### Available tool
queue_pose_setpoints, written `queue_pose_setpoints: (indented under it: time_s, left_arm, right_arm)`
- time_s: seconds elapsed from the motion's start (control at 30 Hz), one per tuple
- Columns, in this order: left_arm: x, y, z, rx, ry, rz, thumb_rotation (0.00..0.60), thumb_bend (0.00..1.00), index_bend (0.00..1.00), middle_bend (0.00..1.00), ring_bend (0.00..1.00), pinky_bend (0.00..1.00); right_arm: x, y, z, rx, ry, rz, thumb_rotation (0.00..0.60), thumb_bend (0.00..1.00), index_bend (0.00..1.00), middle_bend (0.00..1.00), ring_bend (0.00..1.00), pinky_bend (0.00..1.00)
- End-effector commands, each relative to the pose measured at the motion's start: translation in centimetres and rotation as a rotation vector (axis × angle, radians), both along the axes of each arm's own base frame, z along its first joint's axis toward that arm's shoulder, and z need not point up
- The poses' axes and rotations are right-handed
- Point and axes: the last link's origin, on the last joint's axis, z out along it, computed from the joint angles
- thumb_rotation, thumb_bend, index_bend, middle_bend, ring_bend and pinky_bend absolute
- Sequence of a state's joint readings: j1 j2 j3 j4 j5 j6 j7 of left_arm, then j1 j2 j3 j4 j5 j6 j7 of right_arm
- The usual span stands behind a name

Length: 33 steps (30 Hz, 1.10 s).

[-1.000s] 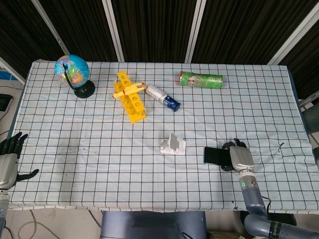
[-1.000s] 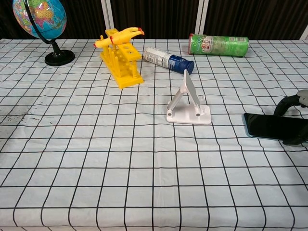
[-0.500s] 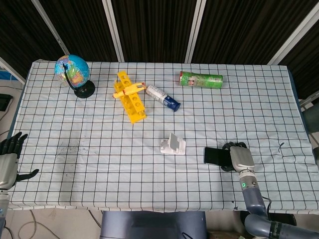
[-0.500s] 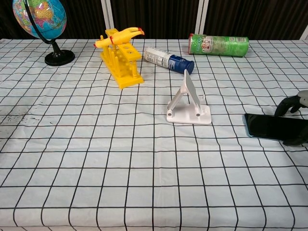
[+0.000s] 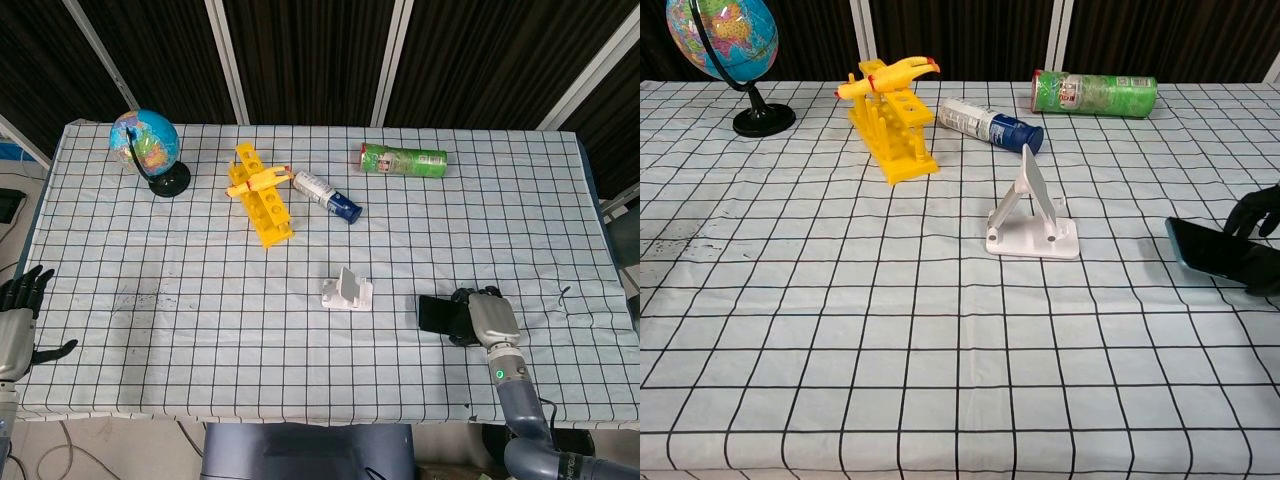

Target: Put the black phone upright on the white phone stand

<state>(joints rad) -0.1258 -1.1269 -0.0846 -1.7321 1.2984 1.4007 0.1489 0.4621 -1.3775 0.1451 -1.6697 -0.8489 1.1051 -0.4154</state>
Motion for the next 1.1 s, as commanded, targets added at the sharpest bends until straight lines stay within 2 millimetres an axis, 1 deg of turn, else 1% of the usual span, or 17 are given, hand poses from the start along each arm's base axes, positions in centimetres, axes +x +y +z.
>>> queue_pose_setpoints:
  time_s: [0.03,0.13,0.27,0.4,0.5,0.67,0.73,0.83,0.97,1.1]
  left_arm:
    - [0.0,0.0,0.0,0.001,-0.001,0.0,0.6,0.0,0.0,0.0,0.0,0.0]
    - [0.0,-0.1,0.0,0.003,-0.003,-0.001,0.6,0.0,0.0,0.0,0.0,0.0]
    - [0.0,-0.1,0.0,0.001,-0.007,0.0,0.6,0.0,0.0,0.0,0.0,0.0]
    - [0.0,-0.1,0.0,0.004,-0.007,0.0,0.6,0.0,0.0,0.0,0.0,0.0]
    - [0.0,-0.1,0.0,0.005,-0.01,0.002,0.6,0.0,0.0,0.0,0.0,0.0]
    - [0.0,-0.1,0.0,0.004,-0.011,0.001,0.6,0.0,0.0,0.0,0.0,0.0]
    - [0.0,-0.1,0.0,0.002,-0.011,0.0,0.6,0.0,0.0,0.0,0.0,0.0]
    - [0.0,0.0,-0.1,-0.002,-0.011,-0.001,0.6,0.0,0.0,0.0,0.0,0.0]
    - [0.0,0.2,-0.1,-0.006,-0.016,0.0,0.6,0.0,0.0,0.0,0.0,0.0]
    - [0.0,0.2,-0.1,-0.009,-0.016,-0.004,0.6,0.0,0.0,0.0,0.0,0.0]
  right_arm:
    - [0.3,0.0,1.3,-0.03,-0.036,0.008,0.6,0.68,0.68,0.65,0.28,0.14]
    - [0.5,0.0,2.5,-0.06,-0.076,0.011,0.6,0.68,0.68,0.65,0.28,0.14]
    - [0.3,0.4,3.9,-0.079,-0.19,-0.038,0.6,0.68,0.68,0.65,0.28,0.14]
    - [0.2,0.4,4.2,-0.083,-0.205,-0.033,0.6,0.69,0.68,0.65,0.28,0.14]
    - [0.6,0.3,4.3,-0.105,-0.252,-0.029,0.6,0.69,0.68,0.65,0.28,0.14]
    - [2.6,0.0,4.7,-0.171,-0.439,-0.033,0.6,0.69,0.68,0.65,0.28,0.14]
    - [3.7,-0.1,4.8,-0.198,-0.52,-0.038,0.6,0.69,0.68,0.65,0.28,0.14]
    - [5.3,-0.3,4.7,-0.218,-0.577,-0.02,0.6,0.69,0.68,0.65,0.28,0.14]
    - [7.4,-0.3,3.8,-0.221,-0.668,-0.024,0.6,0.69,0.68,0.65,0.28,0.14]
    - [8.9,-0.5,2.6,-0.215,-0.728,-0.041,0.6,0.69,0.68,0.65,0.28,0.14]
